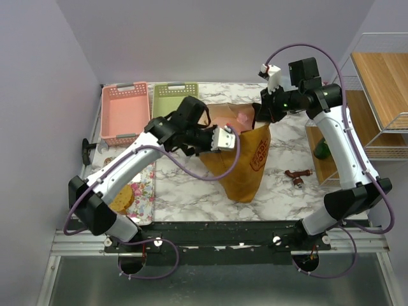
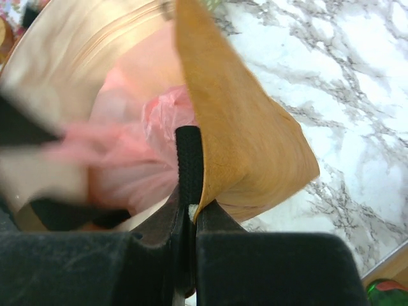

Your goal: Untie the knot of the grocery bags and take out the mixed food

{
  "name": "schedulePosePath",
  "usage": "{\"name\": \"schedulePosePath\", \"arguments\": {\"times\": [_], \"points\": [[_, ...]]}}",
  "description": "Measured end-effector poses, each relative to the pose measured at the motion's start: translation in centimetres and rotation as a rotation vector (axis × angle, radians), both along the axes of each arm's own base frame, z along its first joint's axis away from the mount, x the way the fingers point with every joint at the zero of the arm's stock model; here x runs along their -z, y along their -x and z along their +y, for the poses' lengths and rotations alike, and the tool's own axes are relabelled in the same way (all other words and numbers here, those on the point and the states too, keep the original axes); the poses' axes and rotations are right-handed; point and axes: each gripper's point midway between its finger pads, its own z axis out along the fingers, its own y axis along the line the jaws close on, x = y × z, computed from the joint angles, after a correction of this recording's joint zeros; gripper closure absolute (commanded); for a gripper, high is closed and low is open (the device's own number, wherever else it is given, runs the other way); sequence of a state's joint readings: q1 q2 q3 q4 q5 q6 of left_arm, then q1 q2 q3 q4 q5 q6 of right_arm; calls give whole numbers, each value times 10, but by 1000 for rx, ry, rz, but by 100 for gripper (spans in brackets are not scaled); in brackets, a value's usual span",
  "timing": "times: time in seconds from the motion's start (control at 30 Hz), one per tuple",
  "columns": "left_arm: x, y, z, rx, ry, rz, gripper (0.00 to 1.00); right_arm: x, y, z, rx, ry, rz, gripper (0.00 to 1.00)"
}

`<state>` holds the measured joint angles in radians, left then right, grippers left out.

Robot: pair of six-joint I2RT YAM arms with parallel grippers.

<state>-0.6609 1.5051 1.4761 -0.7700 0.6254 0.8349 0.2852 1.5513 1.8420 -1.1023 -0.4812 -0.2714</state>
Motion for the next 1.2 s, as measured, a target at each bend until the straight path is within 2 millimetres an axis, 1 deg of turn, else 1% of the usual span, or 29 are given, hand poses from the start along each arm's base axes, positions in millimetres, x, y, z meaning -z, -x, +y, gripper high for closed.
{"name": "schedulePosePath", "arguments": {"times": [0.03, 0.13, 0.17, 0.2, 0.23, 0.3, 0.33, 0.37, 0.43, 0.47, 0.5, 0.53, 0.6, 0.67, 0.7, 0.77, 0.83, 0.87, 0.93, 1.0, 1.03, 1.1, 1.17, 1.2], "points": [[-2, 9, -3, 16, 0, 6, 100, -1, -3, 0, 8, 5, -2, 99], [-27, 84, -33, 172, 54, -14, 100, -5, -18, 2, 35, 6, -1, 99], [-35, 102, -45, 211, 82, -39, 100, -7, -19, 9, 21, -13, 12, 99], [-40, 114, -56, 235, 104, -49, 100, -10, -18, 19, -5, -32, 18, 99], [-42, 122, -63, 241, 116, -50, 87, -14, -17, 27, -30, -46, 19, 99], [-40, 132, -72, 224, 120, -42, 51, -15, -11, 34, -66, -64, 45, 99], [-38, 134, -73, 217, 119, -33, 40, -13, -7, 35, -80, -68, 64, 99], [-32, 140, -75, 213, 110, -10, 31, -10, -5, 34, -92, -62, 73, 99], [-20, 151, -69, 209, 87, 45, 20, 0, -6, 31, -120, -54, 84, 99], [-17, 154, -65, 204, 86, 69, 14, 6, -6, 30, -138, -53, 82, 99], [-18, 153, -58, 186, 94, 93, 10, 12, -5, 28, -157, -49, 77, 99], [-21, 149, -51, 160, 112, 109, 9, 17, -3, 28, -177, -45, 73, 99], [-41, 133, -28, 74, 193, 89, 10, 25, 4, 26, -210, -35, 62, 99], [-70, 120, -7, 1, 301, 15, 14, 25, 11, 25, -230, -28, 40, 99], [-87, 120, -1, -13, 356, -27, 15, 23, 12, 24, -235, -28, 28, 99], [-110, 119, 3, -27, 429, -89, 18, 17, 17, 26, -244, -31, 7, 99], [-127, 113, -3, -44, 479, -130, 17, 13, 20, 27, -245, -37, 1, 99], [-126, 107, -8, -54, 482, -137, 16, 12, 20, 28, -239, -40, 4, 99], [-115, 96, -21, -78, 456, -140, 14, 12, 20, 28, -221, -47, 16, 99], [-91, 84, -39, -100, 400, -141, 13, 11, 20, 28, -207, -55, 28, 99], [-83, 81, -44, -105, 381, -144, 13, 11, 20, 28, -203, -58, 32, 99], [-58, 72, -56, -124, 323, -164, 13, 11, 20, 28, -196, -63, 39, 99], [-46, 63, -61, -146, 299, -210, 11, 11, 21, 28, -192, -65, 43, 99], [-44, 59, -62, -156, 297, -228, 9, 11, 21, 28, -192, -65, 43, 99]]}}
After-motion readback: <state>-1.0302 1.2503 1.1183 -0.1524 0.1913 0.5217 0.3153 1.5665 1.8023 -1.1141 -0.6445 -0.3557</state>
